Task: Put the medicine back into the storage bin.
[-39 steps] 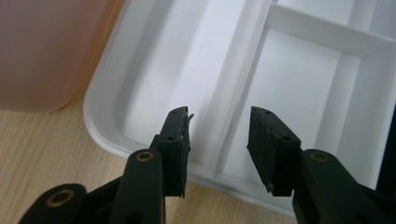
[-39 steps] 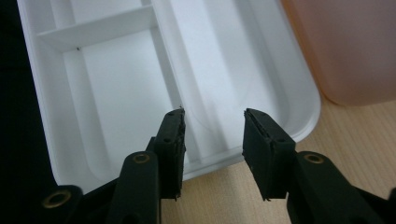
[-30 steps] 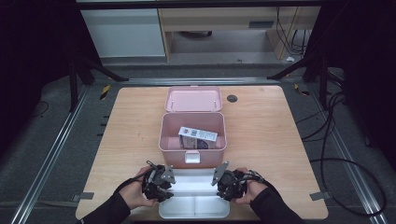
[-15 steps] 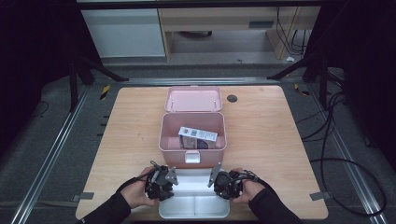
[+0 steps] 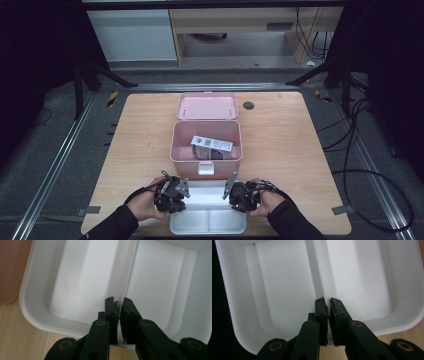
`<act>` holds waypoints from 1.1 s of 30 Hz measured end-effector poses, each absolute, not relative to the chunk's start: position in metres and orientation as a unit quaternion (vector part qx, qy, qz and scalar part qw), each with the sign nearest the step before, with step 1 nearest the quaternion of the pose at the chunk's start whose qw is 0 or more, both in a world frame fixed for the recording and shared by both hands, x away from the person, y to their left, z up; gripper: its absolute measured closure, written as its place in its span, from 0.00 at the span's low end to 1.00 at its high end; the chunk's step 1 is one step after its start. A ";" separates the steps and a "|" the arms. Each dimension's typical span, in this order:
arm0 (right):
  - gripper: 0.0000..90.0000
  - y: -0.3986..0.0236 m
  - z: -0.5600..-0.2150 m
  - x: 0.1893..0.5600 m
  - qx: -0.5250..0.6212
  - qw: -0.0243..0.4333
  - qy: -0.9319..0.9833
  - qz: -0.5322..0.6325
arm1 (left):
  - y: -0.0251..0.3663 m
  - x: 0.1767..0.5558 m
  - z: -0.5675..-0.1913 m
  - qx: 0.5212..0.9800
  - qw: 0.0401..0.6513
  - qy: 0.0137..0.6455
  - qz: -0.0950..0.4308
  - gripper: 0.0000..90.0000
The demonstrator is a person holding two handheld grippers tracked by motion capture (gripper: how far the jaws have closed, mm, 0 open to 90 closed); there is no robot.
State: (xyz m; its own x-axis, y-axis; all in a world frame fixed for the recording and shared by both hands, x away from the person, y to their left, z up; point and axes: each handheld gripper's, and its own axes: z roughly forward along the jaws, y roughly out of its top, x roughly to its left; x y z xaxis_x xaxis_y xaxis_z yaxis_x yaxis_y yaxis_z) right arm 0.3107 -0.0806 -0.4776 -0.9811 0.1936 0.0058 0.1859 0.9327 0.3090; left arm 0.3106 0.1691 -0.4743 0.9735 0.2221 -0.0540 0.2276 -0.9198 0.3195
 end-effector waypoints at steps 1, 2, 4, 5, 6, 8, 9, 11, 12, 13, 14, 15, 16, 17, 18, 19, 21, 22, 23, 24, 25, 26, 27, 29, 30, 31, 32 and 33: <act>0.94 -0.081 -0.475 0.311 0.092 0.013 0.983 0.159 | 0.169 0.310 -0.472 0.980 0.166 0.114 -0.009 0.93; 0.94 -0.082 -0.473 0.310 0.091 0.010 0.983 0.162 | 0.170 0.309 -0.470 0.979 0.167 0.112 -0.011 0.94; 0.95 -0.083 -0.468 0.309 0.088 0.006 0.982 0.166 | 0.170 0.306 -0.465 0.980 0.167 0.110 -0.015 0.94; 0.95 -0.084 -0.466 0.308 0.083 0.005 0.982 0.167 | 0.169 0.304 -0.462 0.980 0.166 0.108 -0.016 0.94; 0.95 -0.084 -0.463 0.307 0.081 0.003 0.983 0.167 | 0.168 0.301 -0.459 0.981 0.165 0.104 -0.014 0.94; 0.95 -0.085 -0.457 0.305 0.077 0.002 0.983 0.169 | 0.167 0.298 -0.453 0.981 0.164 0.102 -0.011 0.95; 0.95 -0.086 -0.454 0.304 0.077 0.000 0.983 0.169 | 0.167 0.297 -0.450 0.981 0.165 0.102 -0.010 0.95; 0.95 -0.087 -0.448 0.303 0.073 0.001 0.982 0.172 | 0.168 0.295 -0.444 0.980 0.171 0.103 -0.013 0.95; 0.95 -0.088 -0.444 0.302 0.071 0.000 0.982 0.174 | 0.168 0.294 -0.441 0.980 0.172 0.102 -0.013 0.95; 0.95 -0.089 -0.439 0.300 0.074 -0.002 0.982 0.175 | 0.168 0.292 -0.435 0.980 0.174 0.100 -0.014 0.95; 0.95 -0.090 -0.433 0.299 0.070 -0.002 0.981 0.180 | 0.168 0.291 -0.433 0.979 0.175 0.100 -0.014 0.95; 0.95 -0.090 -0.430 0.299 0.068 -0.002 0.981 0.181 | 0.168 0.290 -0.426 0.980 0.175 0.095 -0.011 0.95; 0.95 -0.091 -0.423 0.298 0.065 -0.002 0.981 0.183 | 0.168 0.289 -0.419 0.980 0.174 0.093 -0.008 0.95; 0.96 -0.091 -0.418 0.297 0.061 0.000 0.981 0.185 | 0.168 0.289 -0.412 0.981 0.172 0.091 -0.004 0.95; 0.96 -0.091 -0.412 0.297 0.059 0.002 0.981 0.186 | 0.168 0.289 -0.403 0.981 0.170 0.091 0.002 0.95; 0.96 -0.091 -0.404 0.297 0.056 0.007 0.980 0.189 | 0.169 0.290 -0.398 0.981 0.170 0.091 0.005 0.95; 0.96 -0.090 -0.393 0.298 0.054 0.015 0.980 0.193 | 0.169 0.293 -0.383 0.981 0.172 0.091 0.012 0.95; 0.96 -0.090 -0.387 0.300 0.052 0.018 0.979 0.196 | 0.170 0.296 -0.375 0.981 0.173 0.089 0.016 0.95; 0.96 -0.091 -0.380 0.302 0.052 0.024 0.978 0.199 | 0.170 0.297 -0.370 0.981 0.173 0.088 0.019 0.95; 0.96 -0.091 -0.375 0.304 0.053 0.026 0.978 0.203 | 0.170 0.301 -0.362 0.981 0.174 0.086 0.022 0.95; 0.96 -0.093 -0.369 0.308 0.052 0.028 0.976 0.208 | 0.171 0.303 -0.358 0.981 0.173 0.083 0.023 0.95; 0.96 -0.093 -0.365 0.310 0.054 0.027 0.976 0.212 | 0.171 0.307 -0.352 0.981 0.174 0.082 0.024 0.95; 0.96 -0.094 -0.360 0.314 0.054 0.029 0.975 0.215 | 0.171 0.311 -0.347 0.981 0.174 0.081 0.025 0.95; 0.96 -0.095 -0.351 0.321 0.057 0.032 0.974 0.217 | 0.171 0.321 -0.339 0.981 0.174 0.081 0.026 0.95; 0.96 -0.095 -0.347 0.325 0.058 0.035 0.973 0.219 | 0.171 0.326 -0.335 0.981 0.173 0.079 0.029 0.95; 0.96 -0.095 -0.343 0.329 0.059 0.039 0.973 0.219 | 0.171 0.330 -0.332 0.981 0.172 0.081 0.029 0.95; 0.96 -0.095 -0.340 0.334 0.057 0.042 0.973 0.218 | 0.170 0.335 -0.329 0.981 0.172 0.080 0.031 0.95; 0.96 -0.095 -0.337 0.338 0.057 0.042 0.973 0.219 | 0.170 0.338 -0.327 0.981 0.172 0.081 0.030 0.95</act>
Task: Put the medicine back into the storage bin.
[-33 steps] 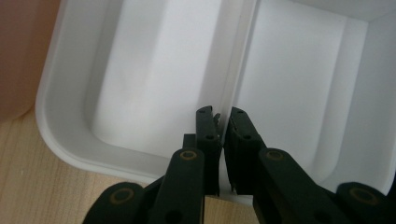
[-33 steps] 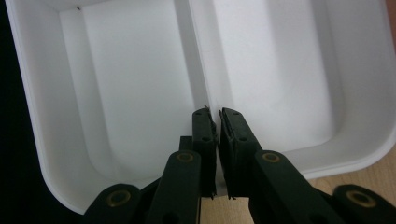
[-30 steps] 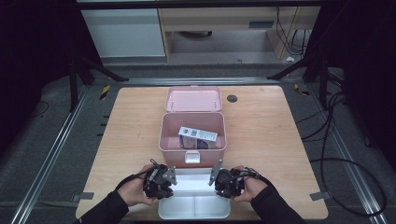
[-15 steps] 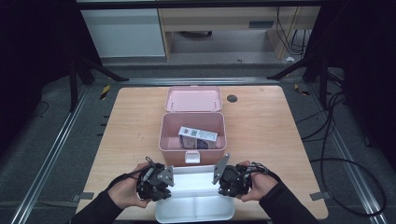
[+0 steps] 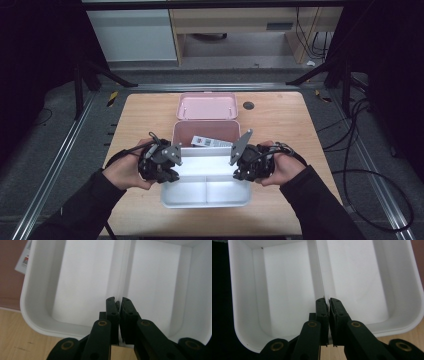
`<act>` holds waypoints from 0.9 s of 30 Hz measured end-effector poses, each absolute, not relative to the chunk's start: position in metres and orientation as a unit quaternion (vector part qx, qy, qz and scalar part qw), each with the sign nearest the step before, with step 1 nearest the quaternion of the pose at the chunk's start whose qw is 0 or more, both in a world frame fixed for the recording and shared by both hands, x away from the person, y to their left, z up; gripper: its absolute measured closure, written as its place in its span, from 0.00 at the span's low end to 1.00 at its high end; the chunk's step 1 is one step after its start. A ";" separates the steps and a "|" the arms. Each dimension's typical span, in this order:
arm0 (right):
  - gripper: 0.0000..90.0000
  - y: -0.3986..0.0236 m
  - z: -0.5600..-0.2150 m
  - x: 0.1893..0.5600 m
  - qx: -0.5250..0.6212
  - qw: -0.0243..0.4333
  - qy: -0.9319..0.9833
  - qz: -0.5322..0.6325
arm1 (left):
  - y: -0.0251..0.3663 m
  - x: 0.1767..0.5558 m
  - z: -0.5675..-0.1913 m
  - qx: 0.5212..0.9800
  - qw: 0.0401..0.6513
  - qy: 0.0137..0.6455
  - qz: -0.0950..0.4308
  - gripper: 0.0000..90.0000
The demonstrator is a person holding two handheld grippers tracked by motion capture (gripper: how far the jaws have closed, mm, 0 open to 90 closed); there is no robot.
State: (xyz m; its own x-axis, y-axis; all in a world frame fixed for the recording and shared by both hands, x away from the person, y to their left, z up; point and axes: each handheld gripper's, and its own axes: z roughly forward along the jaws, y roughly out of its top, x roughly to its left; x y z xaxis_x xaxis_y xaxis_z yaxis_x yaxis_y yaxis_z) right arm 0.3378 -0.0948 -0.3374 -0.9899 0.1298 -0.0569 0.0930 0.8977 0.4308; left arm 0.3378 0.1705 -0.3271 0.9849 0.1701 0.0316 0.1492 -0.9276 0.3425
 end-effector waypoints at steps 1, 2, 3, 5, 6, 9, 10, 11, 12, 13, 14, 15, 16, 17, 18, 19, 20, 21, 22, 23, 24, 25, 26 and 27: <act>0.96 -0.095 -0.335 0.341 0.059 0.042 0.973 0.219 | 0.171 0.343 -0.324 0.981 0.172 0.078 0.034 0.95; 0.96 -0.096 -0.332 0.346 0.056 0.043 0.972 0.223 | 0.171 0.347 -0.322 0.981 0.173 0.078 0.034 0.95; 0.96 -0.096 -0.330 0.350 0.057 0.043 0.972 0.225 | 0.171 0.351 -0.321 0.980 0.178 0.081 0.034 0.95; 0.96 -0.097 -0.326 0.359 0.057 0.044 0.971 0.227 | 0.172 0.359 -0.318 0.979 0.182 0.082 0.030 0.95; 0.96 -0.097 -0.325 0.363 0.057 0.043 0.971 0.228 | 0.172 0.363 -0.317 0.979 0.182 0.084 0.028 0.95; 0.96 -0.097 -0.321 0.377 0.056 0.043 0.971 0.230 | 0.172 0.379 -0.314 0.979 0.180 0.089 0.028 0.95; 0.96 -0.097 -0.320 0.382 0.056 0.045 0.970 0.230 | 0.172 0.385 -0.313 0.979 0.179 0.089 0.030 0.95; 0.96 -0.098 -0.319 0.387 0.055 0.047 0.970 0.232 | 0.172 0.391 -0.312 0.979 0.181 0.089 0.028 0.95; 0.96 -0.098 -0.318 0.392 0.055 0.047 0.970 0.233 | 0.173 0.397 -0.312 0.979 0.181 0.090 0.027 0.95; 0.96 -0.098 -0.317 0.397 0.053 0.049 0.969 0.235 | 0.173 0.403 -0.311 0.979 0.182 0.089 0.026 0.94; 0.96 -0.098 -0.317 0.402 0.050 0.049 0.969 0.236 | 0.173 0.406 -0.311 0.979 0.181 0.088 0.026 0.94; 0.97 -0.099 -0.316 0.405 0.049 0.050 0.969 0.237 | 0.173 0.413 -0.310 0.980 0.179 0.085 0.027 0.94; 0.96 -0.098 -0.316 0.412 0.046 0.053 0.968 0.239 | 0.173 0.417 -0.309 0.980 0.178 0.083 0.028 0.95; 0.96 -0.098 -0.316 0.416 0.046 0.055 0.968 0.240 | 0.173 0.421 -0.308 0.980 0.176 0.082 0.029 0.95; 0.96 -0.098 -0.316 0.420 0.046 0.055 0.968 0.240 | 0.173 0.425 -0.307 0.981 0.174 0.082 0.030 0.95; 0.96 -0.097 -0.315 0.424 0.049 0.056 0.968 0.239 | 0.173 0.430 -0.307 0.981 0.171 0.082 0.032 0.95; 0.96 -0.096 -0.316 0.428 0.050 0.059 0.969 0.236 | 0.172 0.436 -0.307 0.982 0.167 0.083 0.034 0.95; 0.96 -0.095 -0.317 0.434 0.049 0.061 0.969 0.235 | 0.172 0.441 -0.308 0.982 0.164 0.084 0.034 0.95; 0.96 -0.094 -0.318 0.438 0.052 0.062 0.969 0.232 | 0.171 0.444 -0.310 0.982 0.163 0.085 0.035 0.94; 0.97 -0.094 -0.319 0.440 0.052 0.063 0.970 0.231 | 0.171 0.449 -0.312 0.982 0.162 0.086 0.033 0.94; 0.96 -0.093 -0.320 0.444 0.053 0.064 0.970 0.228 | 0.171 0.454 -0.314 0.983 0.160 0.085 0.030 0.94; 0.96 -0.093 -0.322 0.447 0.057 0.064 0.970 0.226 | 0.171 0.458 -0.316 0.982 0.161 0.088 0.030 0.94; 0.96 -0.093 -0.324 0.450 0.059 0.064 0.970 0.226 | 0.171 0.463 -0.319 0.982 0.163 0.091 0.026 0.94; 0.96 -0.093 -0.327 0.453 0.060 0.065 0.971 0.223 | 0.170 0.467 -0.323 0.982 0.164 0.093 0.022 0.94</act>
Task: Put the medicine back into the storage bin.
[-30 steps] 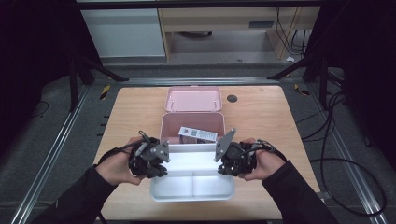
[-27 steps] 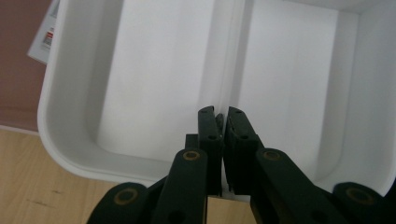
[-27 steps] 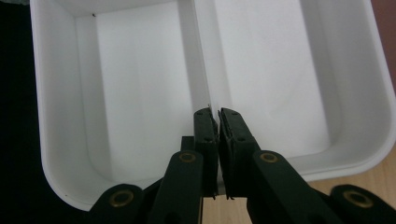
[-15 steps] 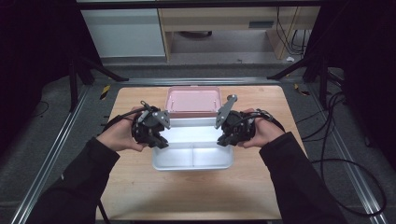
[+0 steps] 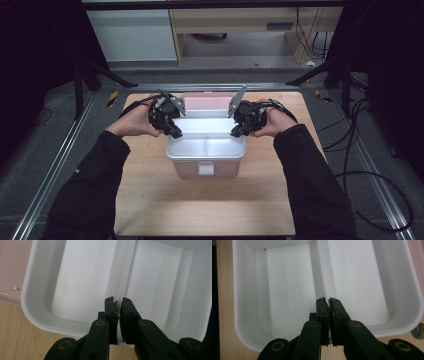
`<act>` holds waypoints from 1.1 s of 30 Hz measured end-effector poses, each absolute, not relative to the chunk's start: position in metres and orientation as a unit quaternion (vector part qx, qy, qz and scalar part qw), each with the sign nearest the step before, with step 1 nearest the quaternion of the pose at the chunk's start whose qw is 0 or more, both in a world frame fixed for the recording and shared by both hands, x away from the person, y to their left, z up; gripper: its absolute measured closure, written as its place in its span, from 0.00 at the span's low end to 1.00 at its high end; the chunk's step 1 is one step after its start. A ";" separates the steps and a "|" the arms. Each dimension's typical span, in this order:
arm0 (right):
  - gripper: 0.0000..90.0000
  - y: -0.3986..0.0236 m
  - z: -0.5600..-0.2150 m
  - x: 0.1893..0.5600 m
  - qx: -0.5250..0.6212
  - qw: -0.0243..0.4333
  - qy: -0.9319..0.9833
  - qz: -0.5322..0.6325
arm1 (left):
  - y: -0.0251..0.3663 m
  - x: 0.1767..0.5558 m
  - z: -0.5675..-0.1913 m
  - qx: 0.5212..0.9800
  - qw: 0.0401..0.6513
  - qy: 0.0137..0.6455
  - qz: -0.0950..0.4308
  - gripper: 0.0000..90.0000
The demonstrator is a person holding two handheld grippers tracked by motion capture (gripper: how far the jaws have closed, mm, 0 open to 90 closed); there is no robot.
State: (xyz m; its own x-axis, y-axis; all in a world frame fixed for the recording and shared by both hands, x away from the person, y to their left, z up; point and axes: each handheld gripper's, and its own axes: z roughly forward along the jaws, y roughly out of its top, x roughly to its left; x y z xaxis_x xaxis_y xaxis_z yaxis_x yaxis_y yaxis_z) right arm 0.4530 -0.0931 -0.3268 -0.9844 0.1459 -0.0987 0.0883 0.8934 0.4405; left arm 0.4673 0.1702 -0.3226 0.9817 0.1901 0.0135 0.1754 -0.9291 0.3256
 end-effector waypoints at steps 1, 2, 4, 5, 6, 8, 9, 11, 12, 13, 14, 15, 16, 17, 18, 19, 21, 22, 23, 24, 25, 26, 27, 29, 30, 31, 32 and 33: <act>0.96 -0.093 -0.330 0.456 0.062 0.067 0.971 0.221 | 0.170 0.470 -0.325 0.982 0.163 0.094 0.021 0.93; 0.96 -0.093 -0.332 0.457 0.065 0.067 0.972 0.218 | 0.169 0.473 -0.328 0.982 0.161 0.096 0.020 0.93; 0.96 -0.091 -0.337 0.461 0.067 0.069 0.973 0.211 | 0.168 0.478 -0.334 0.984 0.152 0.095 0.018 0.93; 0.96 -0.090 -0.339 0.463 0.067 0.071 0.973 0.208 | 0.168 0.480 -0.338 0.984 0.149 0.098 0.018 0.93; 0.96 -0.088 -0.341 0.464 0.067 0.072 0.974 0.206 | 0.167 0.483 -0.340 0.985 0.143 0.098 0.018 0.93; 0.96 -0.085 -0.346 0.466 0.069 0.072 0.975 0.197 | 0.166 0.485 -0.347 0.986 0.133 0.100 0.017 0.93; 0.96 -0.084 -0.349 0.467 0.069 0.073 0.976 0.195 | 0.166 0.486 -0.350 0.987 0.129 0.100 0.016 0.93; 0.96 -0.081 -0.355 0.468 0.071 0.073 0.977 0.188 | 0.165 0.487 -0.352 0.987 0.124 0.100 0.012 0.93; 0.96 -0.081 -0.357 0.468 0.072 0.072 0.977 0.187 | 0.164 0.487 -0.354 0.988 0.121 0.099 0.014 0.93; 0.96 -0.081 -0.359 0.468 0.074 0.071 0.978 0.184 | 0.163 0.486 -0.355 0.988 0.119 0.098 0.014 0.93; 0.96 -0.080 -0.362 0.469 0.075 0.068 0.978 0.180 | 0.162 0.486 -0.357 0.988 0.115 0.098 0.013 0.93; 0.96 -0.080 -0.365 0.468 0.074 0.071 0.979 0.178 | 0.161 0.486 -0.358 0.989 0.112 0.097 0.012 0.93; 0.96 -0.080 -0.368 0.467 0.075 0.074 0.978 0.179 | 0.160 0.485 -0.359 0.989 0.109 0.096 0.009 0.93; 0.95 -0.080 -0.370 0.467 0.074 0.075 0.978 0.178 | 0.161 0.485 -0.361 0.989 0.110 0.096 0.011 0.93; 0.95 -0.080 -0.371 0.467 0.077 0.074 0.978 0.178 | 0.162 0.484 -0.364 0.988 0.114 0.100 0.010 0.93; 0.94 -0.080 -0.373 0.467 0.078 0.074 0.978 0.177 | 0.163 0.484 -0.365 0.988 0.115 0.101 0.008 0.93; 0.94 -0.079 -0.376 0.467 0.079 0.073 0.979 0.176 | 0.165 0.483 -0.369 0.987 0.121 0.103 0.008 0.93; 0.94 -0.078 -0.378 0.466 0.079 0.074 0.979 0.173 | 0.166 0.483 -0.370 0.986 0.128 0.105 0.008 0.93; 0.94 -0.078 -0.379 0.465 0.079 0.072 0.980 0.170 | 0.167 0.482 -0.371 0.985 0.134 0.109 0.007 0.93; 0.94 -0.078 -0.381 0.465 0.079 0.072 0.980 0.169 | 0.168 0.482 -0.372 0.984 0.138 0.110 0.008 0.93; 0.94 -0.078 -0.381 0.464 0.080 0.070 0.980 0.167 | 0.169 0.481 -0.372 0.984 0.140 0.110 0.010 0.92; 0.94 -0.078 -0.383 0.463 0.081 0.069 0.980 0.167 | 0.168 0.481 -0.372 0.984 0.140 0.108 0.011 0.92; 0.94 -0.078 -0.384 0.462 0.081 0.069 0.980 0.168 | 0.168 0.480 -0.372 0.984 0.139 0.107 0.011 0.92; 0.94 -0.080 -0.386 0.461 0.088 0.068 0.977 0.180 | 0.167 0.480 -0.372 0.985 0.136 0.107 0.009 0.92; 0.94 -0.083 -0.387 0.460 0.090 0.068 0.976 0.188 | 0.167 0.479 -0.372 0.984 0.137 0.109 0.008 0.92; 0.93 -0.084 -0.387 0.459 0.095 0.067 0.975 0.192 | 0.166 0.478 -0.372 0.985 0.134 0.105 0.007 0.92; 0.93 -0.085 -0.387 0.458 0.095 0.068 0.974 0.195 | 0.166 0.476 -0.371 0.986 0.132 0.104 0.007 0.92; 0.93 -0.086 -0.388 0.456 0.096 0.070 0.973 0.199 | 0.165 0.475 -0.371 0.986 0.131 0.104 0.008 0.93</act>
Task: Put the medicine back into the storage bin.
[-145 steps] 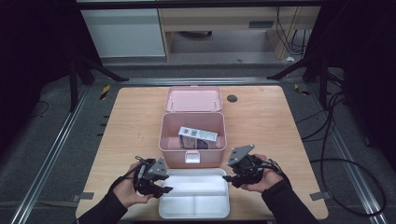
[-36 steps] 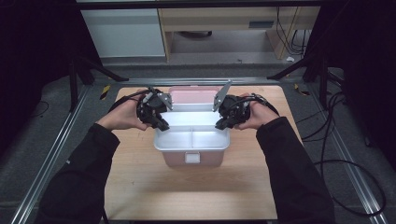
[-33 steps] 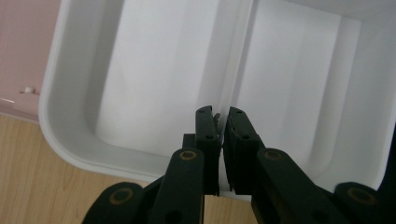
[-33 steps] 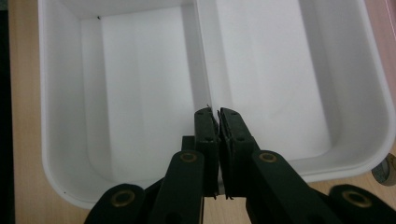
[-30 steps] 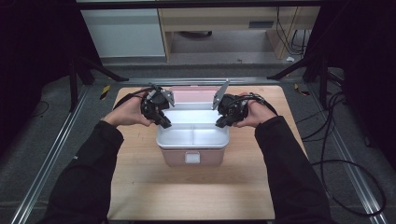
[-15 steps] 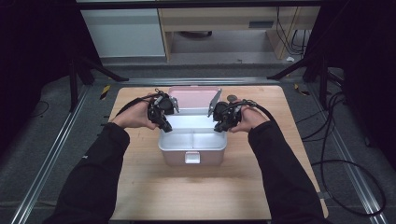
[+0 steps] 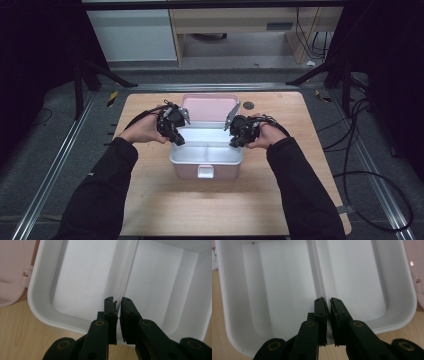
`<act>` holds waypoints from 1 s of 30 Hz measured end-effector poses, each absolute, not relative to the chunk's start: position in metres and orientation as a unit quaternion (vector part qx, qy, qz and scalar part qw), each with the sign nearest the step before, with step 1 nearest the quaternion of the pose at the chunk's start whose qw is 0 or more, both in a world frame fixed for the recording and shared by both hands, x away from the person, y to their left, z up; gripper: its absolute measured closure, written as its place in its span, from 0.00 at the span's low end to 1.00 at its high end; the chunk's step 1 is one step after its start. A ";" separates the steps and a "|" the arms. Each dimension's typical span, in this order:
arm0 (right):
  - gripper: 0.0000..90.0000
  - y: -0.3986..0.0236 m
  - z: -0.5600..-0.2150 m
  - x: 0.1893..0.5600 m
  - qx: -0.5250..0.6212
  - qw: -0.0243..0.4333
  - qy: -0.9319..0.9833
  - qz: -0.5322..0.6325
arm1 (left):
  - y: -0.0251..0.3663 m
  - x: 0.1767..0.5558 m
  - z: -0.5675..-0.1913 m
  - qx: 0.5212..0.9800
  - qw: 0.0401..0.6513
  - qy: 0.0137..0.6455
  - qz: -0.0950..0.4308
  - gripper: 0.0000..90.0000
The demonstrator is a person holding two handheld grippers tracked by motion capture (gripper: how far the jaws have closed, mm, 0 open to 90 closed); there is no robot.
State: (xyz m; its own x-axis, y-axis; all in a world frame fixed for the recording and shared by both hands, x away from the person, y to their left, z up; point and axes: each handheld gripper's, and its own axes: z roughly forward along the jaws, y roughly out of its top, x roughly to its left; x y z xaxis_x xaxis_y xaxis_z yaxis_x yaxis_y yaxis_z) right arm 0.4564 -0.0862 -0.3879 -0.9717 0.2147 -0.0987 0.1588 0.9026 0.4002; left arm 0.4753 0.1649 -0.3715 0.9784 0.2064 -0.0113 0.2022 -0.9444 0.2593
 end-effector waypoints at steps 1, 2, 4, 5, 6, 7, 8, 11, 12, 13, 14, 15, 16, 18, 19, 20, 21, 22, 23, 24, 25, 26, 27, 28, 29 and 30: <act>0.92 -0.086 -0.388 0.455 0.098 0.073 0.972 0.200 | 0.164 0.474 -0.371 0.986 0.129 0.103 0.009 0.93; 0.92 -0.087 -0.389 0.454 0.098 0.076 0.971 0.203 | 0.163 0.473 -0.371 0.987 0.127 0.102 0.009 0.93; 0.88 -0.087 -0.388 0.453 0.106 0.079 0.970 0.205 | 0.162 0.471 -0.371 0.987 0.123 0.102 0.017 0.93; 0.84 -0.087 -0.388 0.453 0.107 0.083 0.969 0.208 | 0.162 0.470 -0.370 0.987 0.125 0.101 0.022 0.92; 0.81 -0.088 -0.386 0.453 0.113 0.092 0.966 0.215 | 0.163 0.468 -0.368 0.986 0.129 0.101 0.028 0.92; 0.80 -0.089 -0.383 0.452 0.119 0.091 0.963 0.223 | 0.164 0.467 -0.366 0.983 0.145 0.105 0.033 0.91; 0.76 -0.091 -0.380 0.451 0.122 0.093 0.959 0.237 | 0.166 0.465 -0.364 0.981 0.157 0.110 0.037 0.89; 0.66 -0.096 -0.369 0.445 0.137 0.114 0.945 0.275 | 0.174 0.460 -0.356 0.973 0.181 0.133 0.058 0.83; 0.60 -0.098 -0.365 0.443 0.145 0.122 0.938 0.290 | 0.176 0.459 -0.354 0.971 0.188 0.138 0.060 0.81; 0.58 -0.099 -0.362 0.441 0.151 0.127 0.934 0.298 | 0.179 0.455 -0.351 0.966 0.199 0.149 0.072 0.78; 0.55 -0.102 -0.357 0.439 0.164 0.134 0.927 0.311 | 0.182 0.451 -0.348 0.961 0.214 0.155 0.079 0.76; 0.54 -0.104 -0.354 0.437 0.175 0.141 0.921 0.317 | 0.186 0.447 -0.345 0.955 0.233 0.165 0.081 0.74; 0.52 -0.106 -0.351 0.435 0.185 0.146 0.917 0.320 | 0.189 0.443 -0.342 0.949 0.247 0.175 0.086 0.72; 0.50 -0.113 -0.347 0.429 0.216 0.163 0.898 0.347 | 0.194 0.433 -0.339 0.938 0.267 0.193 0.109 0.68; 0.49 -0.115 -0.346 0.428 0.229 0.160 0.891 0.357 | 0.196 0.430 -0.339 0.934 0.272 0.201 0.113 0.65; 0.48 -0.117 -0.345 0.426 0.240 0.160 0.886 0.363 | 0.198 0.425 -0.339 0.930 0.275 0.210 0.123 0.65; 0.47 -0.120 -0.344 0.424 0.252 0.165 0.880 0.368 | 0.200 0.421 -0.341 0.923 0.284 0.223 0.135 0.64; 0.45 -0.124 -0.344 0.423 0.266 0.170 0.872 0.373 | 0.202 0.418 -0.342 0.917 0.293 0.234 0.137 0.61; 0.44 -0.126 -0.344 0.421 0.276 0.170 0.869 0.375 | 0.204 0.416 -0.344 0.910 0.305 0.246 0.138 0.60; 0.43 -0.128 -0.345 0.420 0.285 0.175 0.863 0.378 | 0.206 0.414 -0.345 0.901 0.314 0.262 0.148 0.59; 0.40 -0.132 -0.346 0.418 0.295 0.179 0.856 0.384 | 0.207 0.414 -0.346 0.895 0.319 0.270 0.155 0.56; 0.38 -0.134 -0.346 0.417 0.303 0.180 0.853 0.385 | 0.209 0.414 -0.347 0.888 0.327 0.280 0.161 0.55; 0.36 -0.136 -0.347 0.416 0.307 0.183 0.853 0.382 | 0.211 0.415 -0.349 0.880 0.335 0.291 0.166 0.53; 0.36 -0.138 -0.349 0.415 0.308 0.192 0.852 0.378 | 0.214 0.418 -0.351 0.873 0.343 0.304 0.170 0.52; 0.35 -0.141 -0.350 0.414 0.309 0.202 0.851 0.374 | 0.215 0.421 -0.352 0.870 0.344 0.308 0.171 0.51; 0.34 -0.142 -0.351 0.415 0.311 0.206 0.849 0.375 | 0.218 0.424 -0.353 0.864 0.346 0.321 0.176 0.50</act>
State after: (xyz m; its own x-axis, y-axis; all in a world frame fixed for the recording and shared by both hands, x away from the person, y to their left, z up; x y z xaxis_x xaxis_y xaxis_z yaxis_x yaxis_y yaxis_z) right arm 0.4146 -0.1423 -0.3507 -0.7221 0.6818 -0.1172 0.3727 0.5262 0.7643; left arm 0.4242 0.2176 -0.3534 0.7315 0.6770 0.0815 0.4334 -0.5539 0.7109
